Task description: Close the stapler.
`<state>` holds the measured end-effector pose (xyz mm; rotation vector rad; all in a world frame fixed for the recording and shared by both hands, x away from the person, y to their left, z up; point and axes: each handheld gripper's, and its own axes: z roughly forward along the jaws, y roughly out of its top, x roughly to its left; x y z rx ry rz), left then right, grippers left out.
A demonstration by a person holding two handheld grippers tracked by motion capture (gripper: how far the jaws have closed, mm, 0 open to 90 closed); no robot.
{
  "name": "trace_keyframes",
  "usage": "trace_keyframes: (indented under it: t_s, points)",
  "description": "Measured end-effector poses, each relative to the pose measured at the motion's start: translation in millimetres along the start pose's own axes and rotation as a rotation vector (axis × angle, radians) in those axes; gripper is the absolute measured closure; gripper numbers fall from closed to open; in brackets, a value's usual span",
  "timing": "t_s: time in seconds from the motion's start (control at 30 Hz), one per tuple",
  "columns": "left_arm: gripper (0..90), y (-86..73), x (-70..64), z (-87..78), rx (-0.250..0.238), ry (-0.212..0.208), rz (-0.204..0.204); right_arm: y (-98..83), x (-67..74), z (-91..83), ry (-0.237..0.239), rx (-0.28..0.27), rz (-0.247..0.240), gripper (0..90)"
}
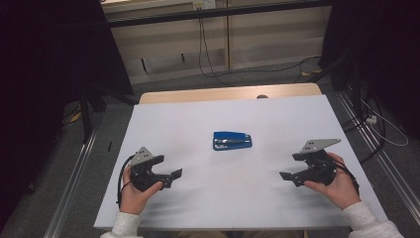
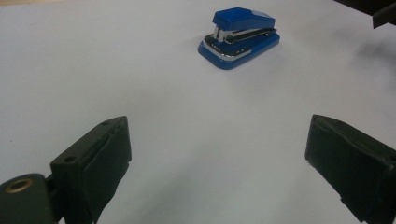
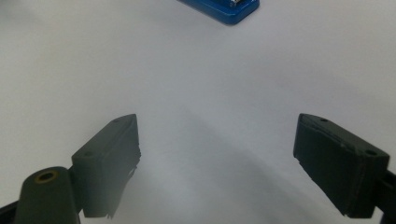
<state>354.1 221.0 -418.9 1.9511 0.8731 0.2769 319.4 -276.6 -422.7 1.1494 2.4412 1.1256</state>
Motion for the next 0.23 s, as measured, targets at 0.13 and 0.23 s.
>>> trace_keyframes:
  t_s: [0.13,0.23]
  points:
    - [7.2,-4.2,1.0,-3.5,0.005,0.002,0.001,-1.3,1.1,-2.7,-0.001,-0.006,-0.001,14.1]
    - [7.2,-4.9,1.5,-4.2,0.006,0.004,0.004,-1.5,1.1,-3.2,0.001,-0.009,-0.004,14.2]
